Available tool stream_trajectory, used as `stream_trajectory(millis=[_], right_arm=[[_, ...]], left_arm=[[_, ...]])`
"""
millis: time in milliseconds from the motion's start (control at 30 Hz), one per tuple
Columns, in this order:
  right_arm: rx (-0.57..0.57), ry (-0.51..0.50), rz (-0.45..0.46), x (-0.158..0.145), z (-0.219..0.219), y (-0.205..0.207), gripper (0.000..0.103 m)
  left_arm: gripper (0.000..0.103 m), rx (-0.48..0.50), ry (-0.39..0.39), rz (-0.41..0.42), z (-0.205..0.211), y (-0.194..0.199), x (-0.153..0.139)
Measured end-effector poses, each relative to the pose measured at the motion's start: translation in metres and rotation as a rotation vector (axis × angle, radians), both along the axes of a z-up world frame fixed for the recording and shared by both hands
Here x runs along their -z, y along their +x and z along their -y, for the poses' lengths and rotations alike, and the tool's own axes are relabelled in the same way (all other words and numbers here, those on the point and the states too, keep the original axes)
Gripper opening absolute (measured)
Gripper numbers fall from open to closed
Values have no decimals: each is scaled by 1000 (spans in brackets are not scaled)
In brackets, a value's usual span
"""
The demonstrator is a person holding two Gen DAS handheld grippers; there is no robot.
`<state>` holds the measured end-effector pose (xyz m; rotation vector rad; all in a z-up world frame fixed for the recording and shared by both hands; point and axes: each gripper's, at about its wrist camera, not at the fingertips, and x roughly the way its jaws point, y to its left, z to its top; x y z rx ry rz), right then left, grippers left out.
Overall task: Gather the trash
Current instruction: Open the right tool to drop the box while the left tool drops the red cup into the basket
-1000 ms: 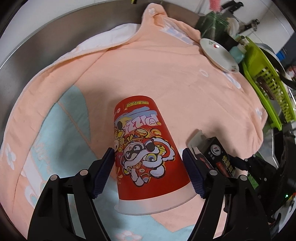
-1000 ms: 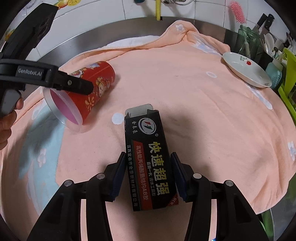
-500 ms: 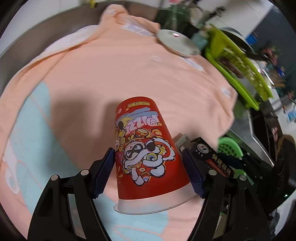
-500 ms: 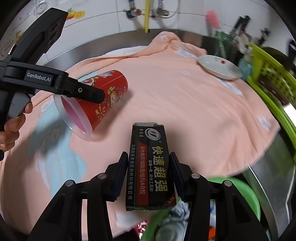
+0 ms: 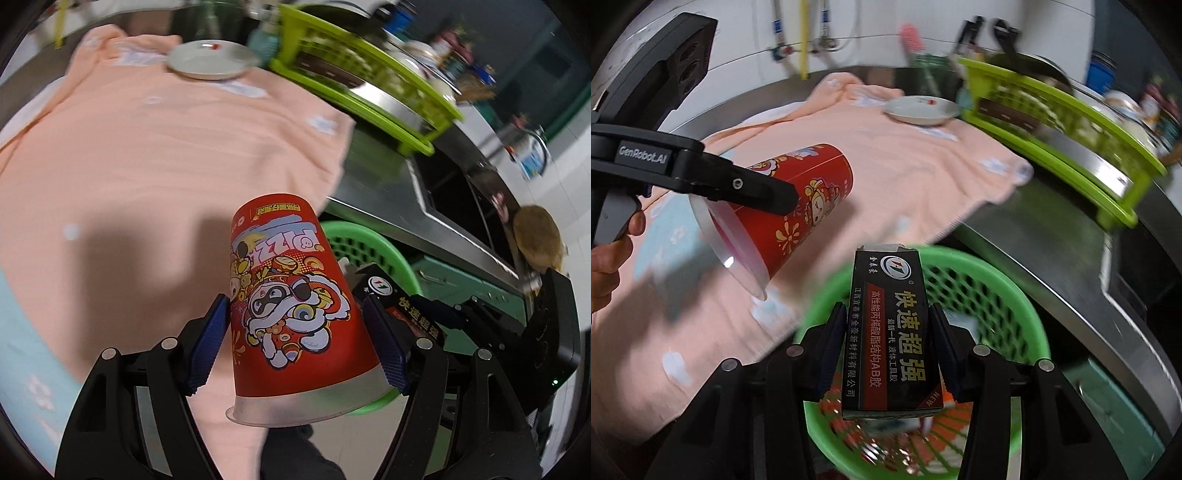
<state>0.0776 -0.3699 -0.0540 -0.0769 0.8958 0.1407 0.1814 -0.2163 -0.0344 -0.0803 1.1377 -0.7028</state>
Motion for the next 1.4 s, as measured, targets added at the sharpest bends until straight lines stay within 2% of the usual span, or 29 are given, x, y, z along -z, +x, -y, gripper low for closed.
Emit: stream_trajectory(millis=[267,333,400,500,733,933,1000,1400], right_arm=[[82,10,3,5,35,-30,46],[94,19,6,6,41,-30,49],[109,31,17,5,47,-36,58],[125,37,33,4,52,-42,60],[148,35,65,-3,55,-53,72],[161,36,91,-11,52,-63,83],[159,38,96,-13,50,-65,86],[149,61,120,-15,18,-71,91]], left_arm=[[73,76,14,15,49,-24,5],[73,85,15,18,54,-27,5],[74,87,17,11,59,-28,7],[74,91,11,1,62,-29,10],[76,96,-9,2,62,-33,10],[76,97,-10,34,52,-43,5],[79,92,-5,49,46,-46,4],[80,-12,28,181,-16,-64,-12]])
